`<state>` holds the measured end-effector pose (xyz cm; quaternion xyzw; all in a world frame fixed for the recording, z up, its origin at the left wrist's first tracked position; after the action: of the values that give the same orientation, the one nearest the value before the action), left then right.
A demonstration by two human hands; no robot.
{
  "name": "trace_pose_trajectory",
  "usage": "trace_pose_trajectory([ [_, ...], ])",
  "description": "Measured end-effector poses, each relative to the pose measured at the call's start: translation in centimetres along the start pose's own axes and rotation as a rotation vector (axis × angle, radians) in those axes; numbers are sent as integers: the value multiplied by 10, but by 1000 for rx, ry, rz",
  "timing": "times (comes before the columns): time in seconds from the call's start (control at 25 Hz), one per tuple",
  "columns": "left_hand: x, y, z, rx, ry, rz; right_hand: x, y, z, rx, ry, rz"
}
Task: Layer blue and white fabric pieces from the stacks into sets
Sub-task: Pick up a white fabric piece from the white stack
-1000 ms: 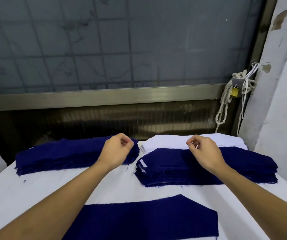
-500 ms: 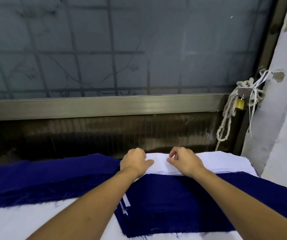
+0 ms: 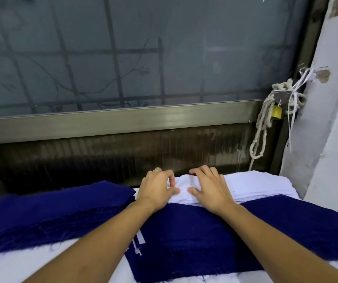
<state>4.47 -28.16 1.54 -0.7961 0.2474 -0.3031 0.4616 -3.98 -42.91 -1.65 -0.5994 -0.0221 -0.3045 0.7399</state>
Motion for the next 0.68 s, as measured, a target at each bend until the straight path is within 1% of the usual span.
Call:
trace_pose_trajectory([
  [0.08, -1, 2, -5, -83, 40, 40, -1, 1, 0, 25, 2, 3],
  [0.16, 0, 2, -10, -253, 39, 87, -1, 0, -2, 92, 30, 2],
  [0.24, 0, 1, -15, -399, 7, 75, -2, -3, -3, 154, 39, -12],
  [0.36, 2, -3, -20, -588, -70, 38, -3, -12, -2, 169, 20, -88],
  [0.48, 0, -10, -22, -629, -142, 47, -4, -25, -8, 146, 55, -102],
  [0.6, -4, -37, -23, -633, -106, 34, -5, -48, -17, 144, 96, -87],
  [0.68, -10, -63, -22, -600, -74, 17, -7, -69, -24, 200, 132, -88],
])
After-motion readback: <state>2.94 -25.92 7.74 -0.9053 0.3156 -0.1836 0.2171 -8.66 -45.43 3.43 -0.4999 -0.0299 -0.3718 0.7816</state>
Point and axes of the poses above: each hand's wrist, its own x-axis towards the middle knuckle, its own y-axis out of the palm, z = x × y, the point moved 6 cm from there along x, towards the middle knuckle, and after that the axes turned 1 degree about y, right-handed, at the moved point
